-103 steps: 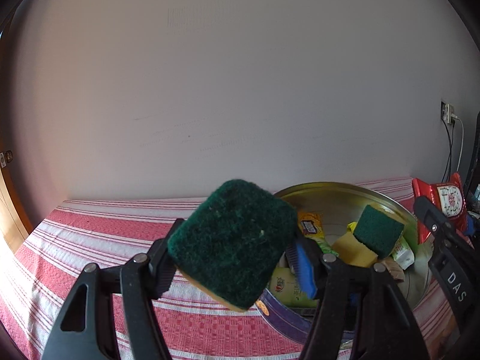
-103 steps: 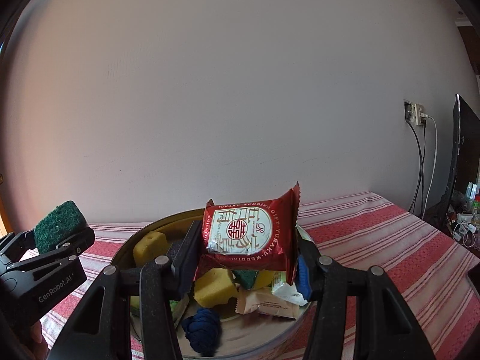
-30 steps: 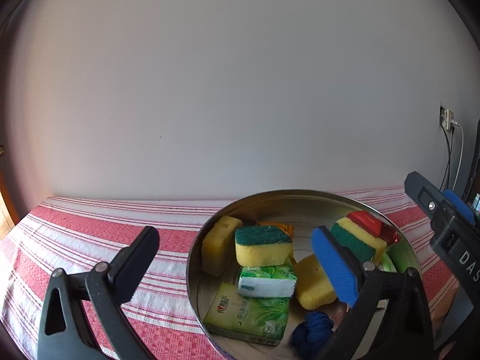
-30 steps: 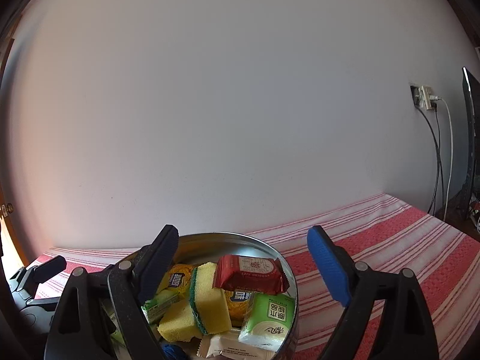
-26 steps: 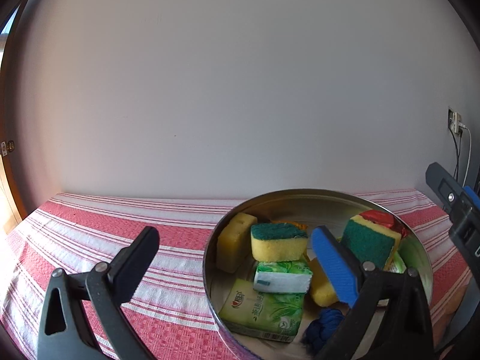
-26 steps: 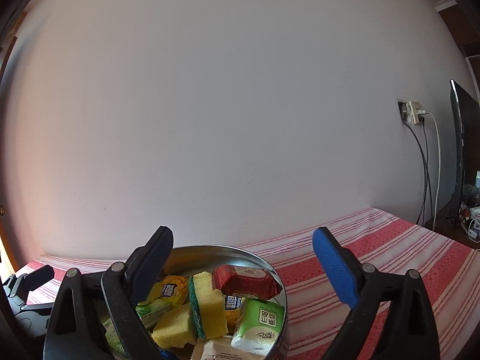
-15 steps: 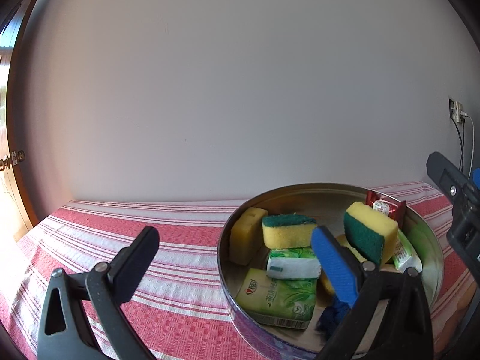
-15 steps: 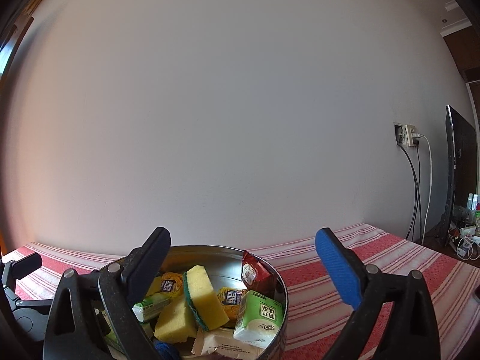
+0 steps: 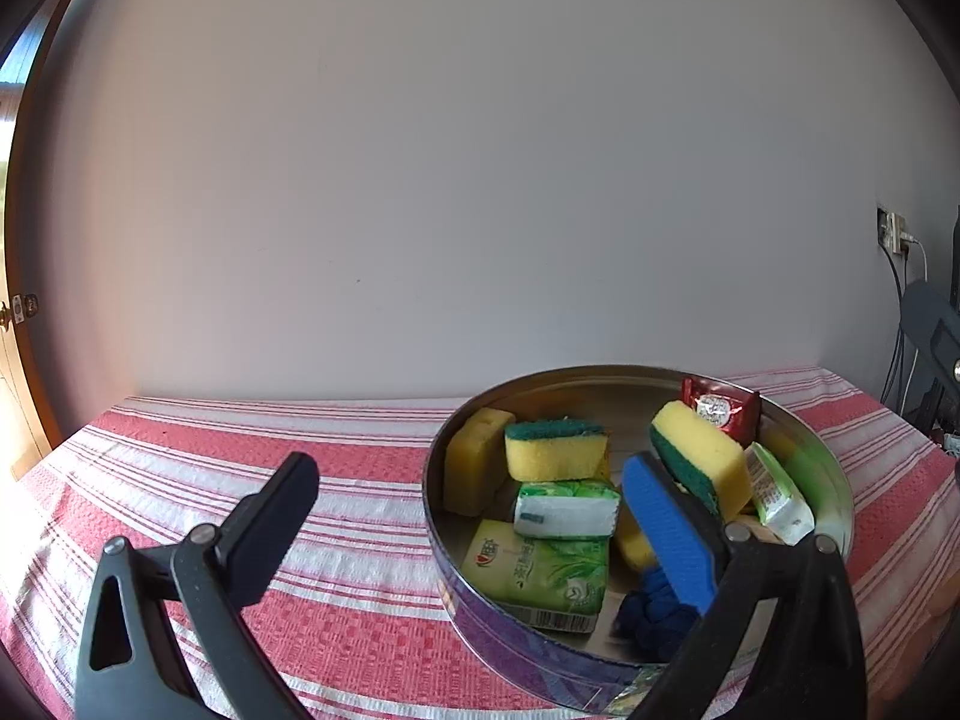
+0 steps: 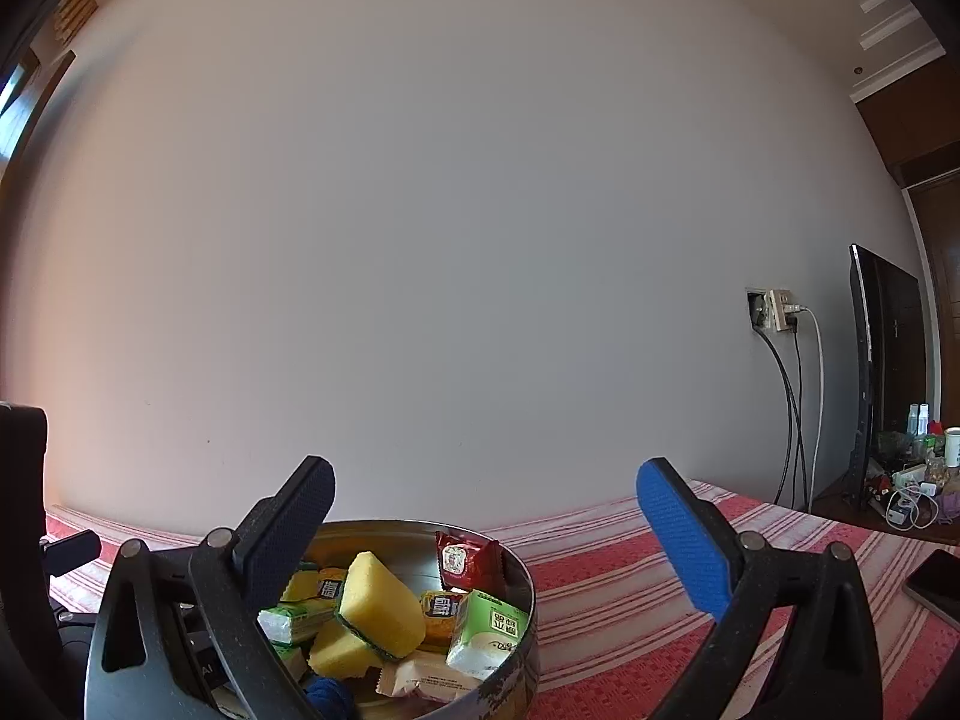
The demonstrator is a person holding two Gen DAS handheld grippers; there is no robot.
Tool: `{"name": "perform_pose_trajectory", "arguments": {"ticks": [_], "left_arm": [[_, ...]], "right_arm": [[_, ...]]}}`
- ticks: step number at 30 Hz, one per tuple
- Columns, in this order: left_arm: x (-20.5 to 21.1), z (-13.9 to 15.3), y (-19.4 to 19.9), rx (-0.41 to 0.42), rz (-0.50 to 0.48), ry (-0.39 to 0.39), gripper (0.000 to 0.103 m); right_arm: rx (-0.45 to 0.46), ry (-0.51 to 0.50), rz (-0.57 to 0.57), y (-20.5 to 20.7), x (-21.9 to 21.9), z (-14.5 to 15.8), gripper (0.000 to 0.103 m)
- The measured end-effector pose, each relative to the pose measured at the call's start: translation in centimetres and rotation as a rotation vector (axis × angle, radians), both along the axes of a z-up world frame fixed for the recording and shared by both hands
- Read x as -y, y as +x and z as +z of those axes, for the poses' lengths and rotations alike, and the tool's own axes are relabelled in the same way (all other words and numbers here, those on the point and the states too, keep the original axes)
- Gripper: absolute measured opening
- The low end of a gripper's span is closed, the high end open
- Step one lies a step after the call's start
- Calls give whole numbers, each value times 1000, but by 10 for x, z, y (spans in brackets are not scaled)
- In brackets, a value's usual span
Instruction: Organize objects
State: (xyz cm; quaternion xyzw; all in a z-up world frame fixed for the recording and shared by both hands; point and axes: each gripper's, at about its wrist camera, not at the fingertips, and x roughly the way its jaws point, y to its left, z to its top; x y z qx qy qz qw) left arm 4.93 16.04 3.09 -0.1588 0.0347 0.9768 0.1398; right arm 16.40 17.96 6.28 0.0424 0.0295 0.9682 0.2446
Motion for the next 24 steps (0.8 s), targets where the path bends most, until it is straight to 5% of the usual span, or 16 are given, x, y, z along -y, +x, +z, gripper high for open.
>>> {"name": "perform_pose_trajectory", "arguments": {"ticks": [24], "left_arm": [[2,11,12,-12,26,20,103]], "right_arm": [[64,-22,6,-9,-7,-5,102]]}}
